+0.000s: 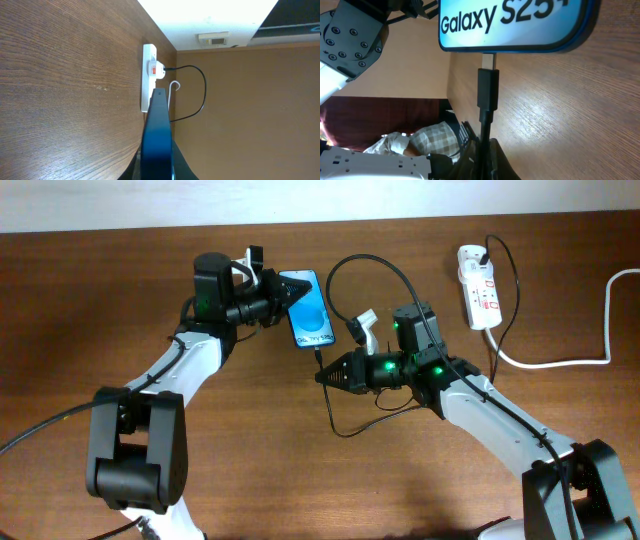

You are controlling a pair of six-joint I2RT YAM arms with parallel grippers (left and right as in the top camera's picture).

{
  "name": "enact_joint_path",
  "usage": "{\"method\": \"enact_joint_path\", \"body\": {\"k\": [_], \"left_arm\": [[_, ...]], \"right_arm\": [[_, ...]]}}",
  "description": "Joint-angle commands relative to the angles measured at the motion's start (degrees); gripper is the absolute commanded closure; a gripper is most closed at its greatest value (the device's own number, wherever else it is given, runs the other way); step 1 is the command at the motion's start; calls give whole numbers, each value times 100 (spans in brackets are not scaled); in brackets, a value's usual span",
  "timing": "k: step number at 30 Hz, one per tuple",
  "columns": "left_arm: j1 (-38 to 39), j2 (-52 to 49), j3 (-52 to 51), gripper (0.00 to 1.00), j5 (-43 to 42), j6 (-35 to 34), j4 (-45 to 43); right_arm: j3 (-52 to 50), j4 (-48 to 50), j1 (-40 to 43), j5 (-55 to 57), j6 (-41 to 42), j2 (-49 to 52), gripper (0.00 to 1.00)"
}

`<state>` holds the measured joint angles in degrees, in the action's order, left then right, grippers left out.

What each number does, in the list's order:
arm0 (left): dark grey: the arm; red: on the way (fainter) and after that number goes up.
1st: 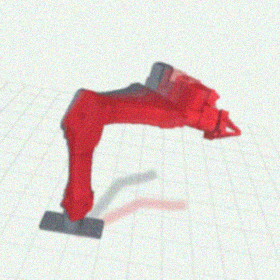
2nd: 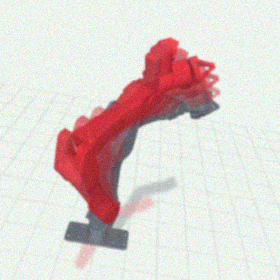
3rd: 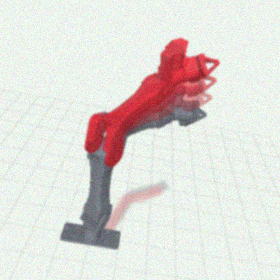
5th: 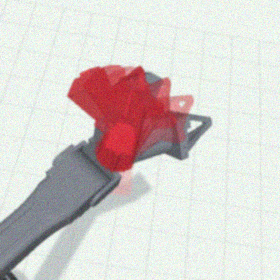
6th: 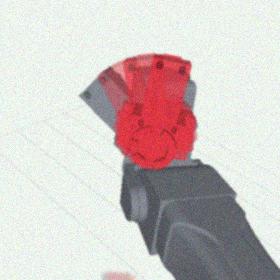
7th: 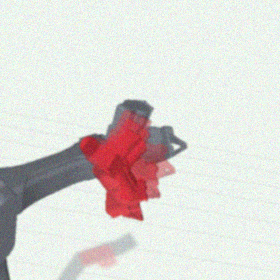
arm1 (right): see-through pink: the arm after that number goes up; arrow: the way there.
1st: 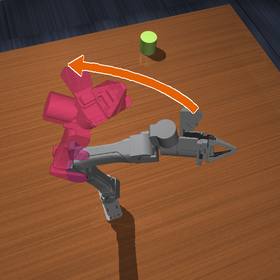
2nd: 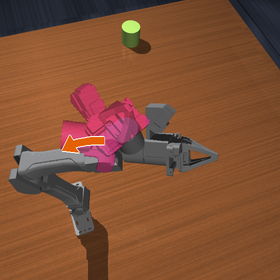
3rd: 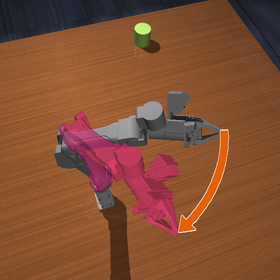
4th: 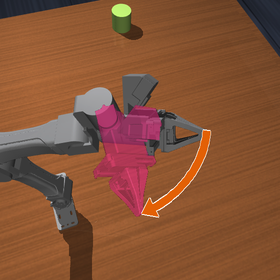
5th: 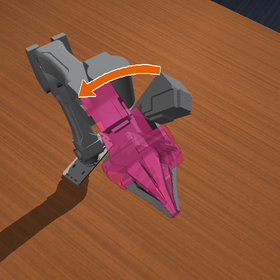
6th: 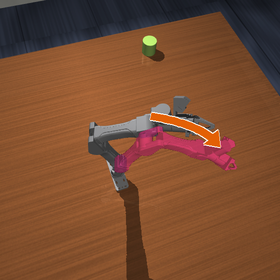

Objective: Plug charger to phone and switch on socket

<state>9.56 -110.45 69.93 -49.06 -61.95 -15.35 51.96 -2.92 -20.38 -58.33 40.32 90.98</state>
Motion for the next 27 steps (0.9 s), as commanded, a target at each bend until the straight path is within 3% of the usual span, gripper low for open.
{"method": "enact_joint_path", "body": {"k": [1, 27], "left_arm": [[-20, 168, 17, 100, -168, -74, -48], [57, 168, 17, 100, -267, -85, -48]], "right_arm": [[98, 103, 26, -2, 50, 31, 96], [98, 385, 26, 345, 219, 33, 96]]}}
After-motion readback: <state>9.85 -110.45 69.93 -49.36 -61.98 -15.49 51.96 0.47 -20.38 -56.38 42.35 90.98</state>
